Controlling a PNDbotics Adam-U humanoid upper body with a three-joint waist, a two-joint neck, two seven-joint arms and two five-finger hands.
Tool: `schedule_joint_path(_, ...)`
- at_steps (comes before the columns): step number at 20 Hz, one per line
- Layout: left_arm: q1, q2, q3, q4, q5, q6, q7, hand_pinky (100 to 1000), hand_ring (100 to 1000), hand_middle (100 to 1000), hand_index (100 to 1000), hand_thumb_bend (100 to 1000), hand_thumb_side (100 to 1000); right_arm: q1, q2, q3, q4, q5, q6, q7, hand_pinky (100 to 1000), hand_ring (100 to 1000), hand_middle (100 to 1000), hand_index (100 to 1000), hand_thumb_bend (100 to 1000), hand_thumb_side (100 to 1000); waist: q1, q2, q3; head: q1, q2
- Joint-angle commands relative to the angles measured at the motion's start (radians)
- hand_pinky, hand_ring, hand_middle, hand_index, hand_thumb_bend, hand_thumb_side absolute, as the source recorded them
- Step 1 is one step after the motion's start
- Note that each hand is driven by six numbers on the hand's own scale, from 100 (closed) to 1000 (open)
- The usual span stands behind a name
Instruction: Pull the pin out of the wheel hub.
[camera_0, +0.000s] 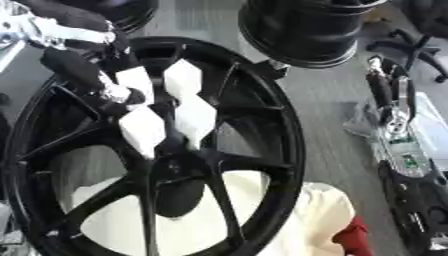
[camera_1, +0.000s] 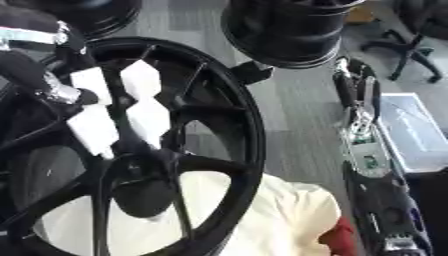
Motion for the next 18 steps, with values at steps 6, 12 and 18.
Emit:
schedule_joint_path(6, -0.019, -0.006, 0.006, 0.007, -0.021, -0.02, 0.001, 719, 633, 624, 726, 407, 718, -0.013, -0.024, -0.003, -0.009, 0.0, -0.001, -0.003, 834, 729, 713, 788, 100, 656, 0.001, -0.018, -0.004, 0.002, 0.0)
schedule_joint_path(12, -0.018, -0.012, 0.007, 0.014, -0.024, -0.024, 0.001, 702, 613, 606, 711, 358, 667, -0.014, -0.023, -0.001, -0.01, 0.001, 0.0, -0.001, 835, 730, 713, 788, 100, 656, 0.001, -0.018, -0.004, 0.003, 0.001)
schedule_joint_path(18, -0.018, -0.014, 0.01, 0.012, 0.001, -0.009, 0.001, 671, 562, 547, 659, 212, 510, -0.014, -0.025, 0.001, -0.006, 0.003, 0.002, 0.001, 835, 729, 713, 788, 100, 658, 0.001, -0.018, -0.003, 0.003, 0.006)
